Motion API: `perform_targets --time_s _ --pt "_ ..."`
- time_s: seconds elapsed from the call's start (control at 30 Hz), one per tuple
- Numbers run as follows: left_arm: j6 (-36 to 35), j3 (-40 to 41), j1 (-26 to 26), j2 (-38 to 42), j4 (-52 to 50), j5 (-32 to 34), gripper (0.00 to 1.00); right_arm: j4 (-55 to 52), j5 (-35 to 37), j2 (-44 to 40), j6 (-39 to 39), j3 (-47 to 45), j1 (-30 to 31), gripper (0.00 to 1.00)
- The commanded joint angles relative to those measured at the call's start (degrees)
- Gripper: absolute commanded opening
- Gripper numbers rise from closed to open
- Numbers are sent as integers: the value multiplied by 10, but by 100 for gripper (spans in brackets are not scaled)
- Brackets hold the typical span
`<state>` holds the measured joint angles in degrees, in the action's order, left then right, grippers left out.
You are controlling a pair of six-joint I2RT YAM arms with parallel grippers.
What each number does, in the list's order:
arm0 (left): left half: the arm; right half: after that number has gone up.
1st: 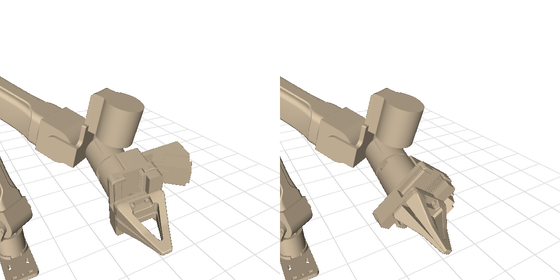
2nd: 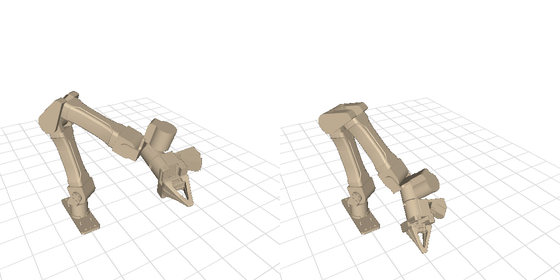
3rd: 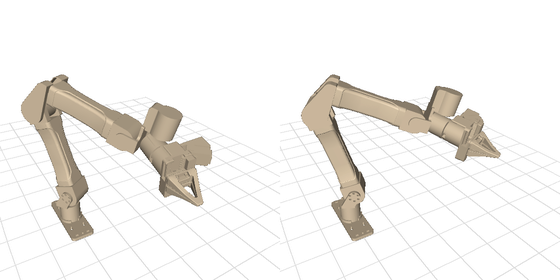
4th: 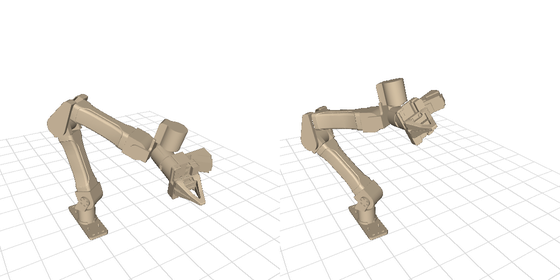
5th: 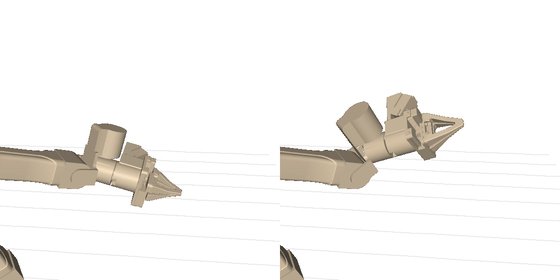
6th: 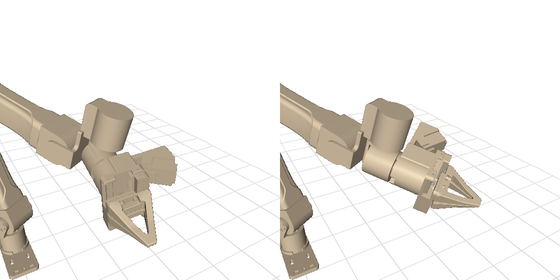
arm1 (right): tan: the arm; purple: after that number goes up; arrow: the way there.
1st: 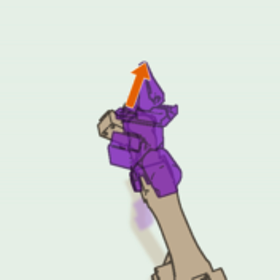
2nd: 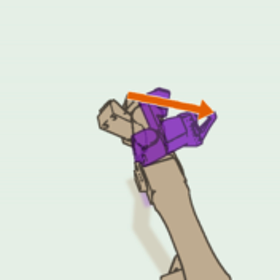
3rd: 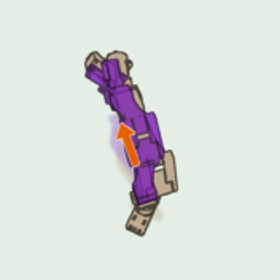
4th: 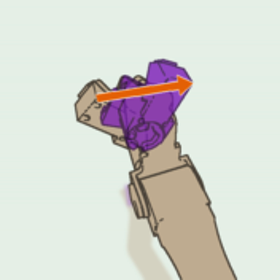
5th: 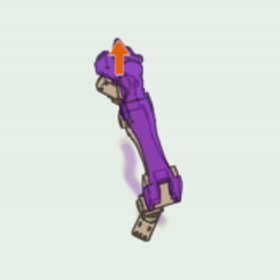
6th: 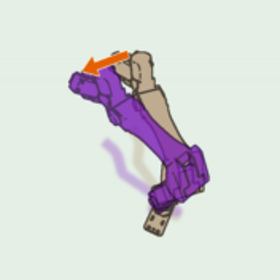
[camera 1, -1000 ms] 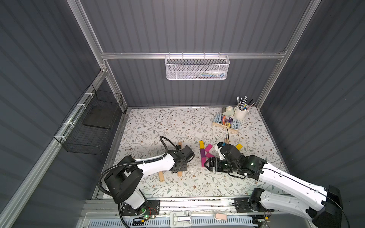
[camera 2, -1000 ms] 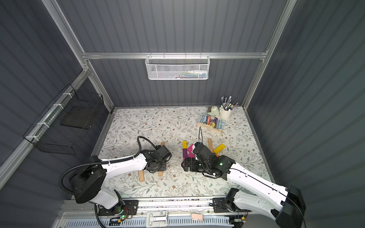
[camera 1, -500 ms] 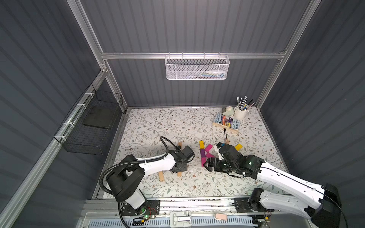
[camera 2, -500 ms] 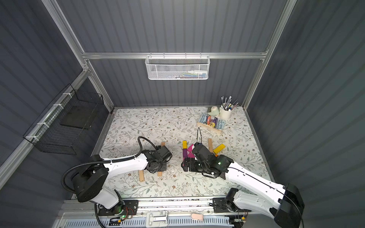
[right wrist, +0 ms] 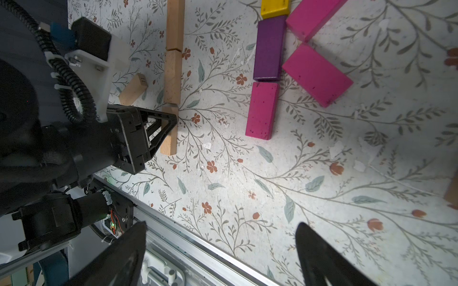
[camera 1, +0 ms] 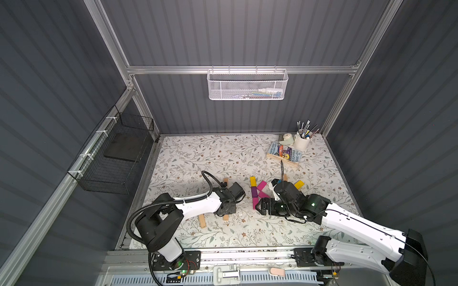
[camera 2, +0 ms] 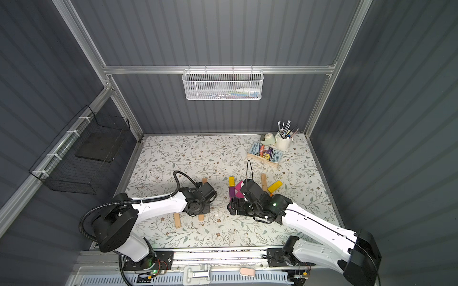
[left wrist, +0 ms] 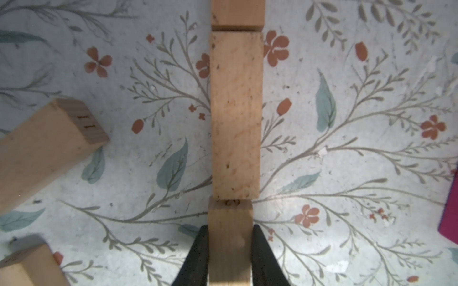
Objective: Assemble the letter k with building blocks
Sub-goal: Assemble the building block at the center of the board.
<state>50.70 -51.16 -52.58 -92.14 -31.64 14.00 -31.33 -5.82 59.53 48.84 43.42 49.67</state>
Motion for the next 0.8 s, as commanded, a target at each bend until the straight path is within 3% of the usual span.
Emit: perform_targets --time_s 0.0,0.77 --pt "8 -6 -2 -15 -5 3 26 -5 9 2 -2 9 3 93" --pt "5 -12 -2 -1 -15 10 38 -1 6 3 -1 7 3 93"
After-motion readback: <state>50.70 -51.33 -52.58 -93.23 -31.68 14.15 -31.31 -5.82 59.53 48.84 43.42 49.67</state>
